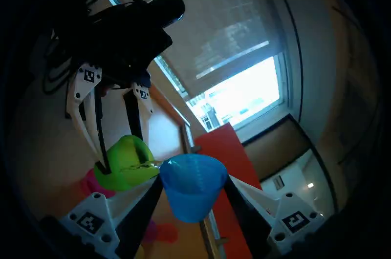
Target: Pour water
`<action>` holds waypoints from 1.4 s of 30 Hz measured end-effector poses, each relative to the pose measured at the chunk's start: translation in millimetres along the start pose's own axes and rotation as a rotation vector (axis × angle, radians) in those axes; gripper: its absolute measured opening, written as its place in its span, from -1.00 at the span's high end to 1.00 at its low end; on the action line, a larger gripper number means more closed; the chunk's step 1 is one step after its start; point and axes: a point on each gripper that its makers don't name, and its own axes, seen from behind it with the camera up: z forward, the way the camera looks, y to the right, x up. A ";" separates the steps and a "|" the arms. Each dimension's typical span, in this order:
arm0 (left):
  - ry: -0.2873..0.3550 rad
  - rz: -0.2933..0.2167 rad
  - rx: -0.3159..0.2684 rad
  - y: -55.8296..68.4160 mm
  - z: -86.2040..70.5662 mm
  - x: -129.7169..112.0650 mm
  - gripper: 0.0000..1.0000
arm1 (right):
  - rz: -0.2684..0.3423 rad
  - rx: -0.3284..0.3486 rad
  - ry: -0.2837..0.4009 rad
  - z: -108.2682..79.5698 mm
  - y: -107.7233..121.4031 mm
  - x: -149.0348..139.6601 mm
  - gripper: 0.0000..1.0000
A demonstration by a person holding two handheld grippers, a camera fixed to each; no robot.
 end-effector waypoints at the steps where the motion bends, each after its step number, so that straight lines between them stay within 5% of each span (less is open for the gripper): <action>1: 0.000 0.000 0.000 -0.1 0.0 0.1 -0.67 | -0.002 -0.001 0.001 -0.2 0.3 0.6 -0.82; 42: 0.015 0.000 -0.012 4.3 1.2 2.3 -0.67 | -0.089 -0.013 0.000 1.7 10.8 2.6 -0.82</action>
